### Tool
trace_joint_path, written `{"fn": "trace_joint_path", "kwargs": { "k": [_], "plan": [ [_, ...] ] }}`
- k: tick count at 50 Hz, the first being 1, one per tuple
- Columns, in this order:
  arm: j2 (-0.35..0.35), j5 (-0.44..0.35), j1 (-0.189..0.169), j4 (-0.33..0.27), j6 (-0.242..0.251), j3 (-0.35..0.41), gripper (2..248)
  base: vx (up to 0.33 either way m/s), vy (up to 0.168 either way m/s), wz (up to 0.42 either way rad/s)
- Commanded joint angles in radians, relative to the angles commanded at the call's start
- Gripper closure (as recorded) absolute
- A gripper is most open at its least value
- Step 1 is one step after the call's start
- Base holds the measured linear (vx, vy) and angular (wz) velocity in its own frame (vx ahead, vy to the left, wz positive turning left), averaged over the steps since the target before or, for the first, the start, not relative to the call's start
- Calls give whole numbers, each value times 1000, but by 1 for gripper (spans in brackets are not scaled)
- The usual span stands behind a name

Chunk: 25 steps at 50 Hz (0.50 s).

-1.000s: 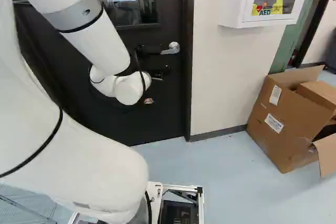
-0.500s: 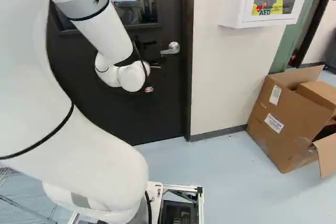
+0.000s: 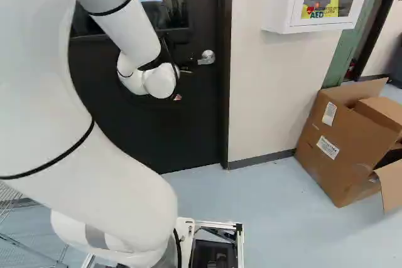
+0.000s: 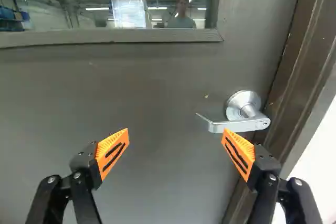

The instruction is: Open the door and move inside

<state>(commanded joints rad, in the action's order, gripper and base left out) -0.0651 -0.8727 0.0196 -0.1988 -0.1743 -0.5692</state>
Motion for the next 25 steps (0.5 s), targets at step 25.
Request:
{"fn": "trace_joint_path", "kwargs": {
  "k": [25],
  "plan": [
    [12, 0, -11, -23, -33, -68, 3, 0, 0, 0]
  ]
}}
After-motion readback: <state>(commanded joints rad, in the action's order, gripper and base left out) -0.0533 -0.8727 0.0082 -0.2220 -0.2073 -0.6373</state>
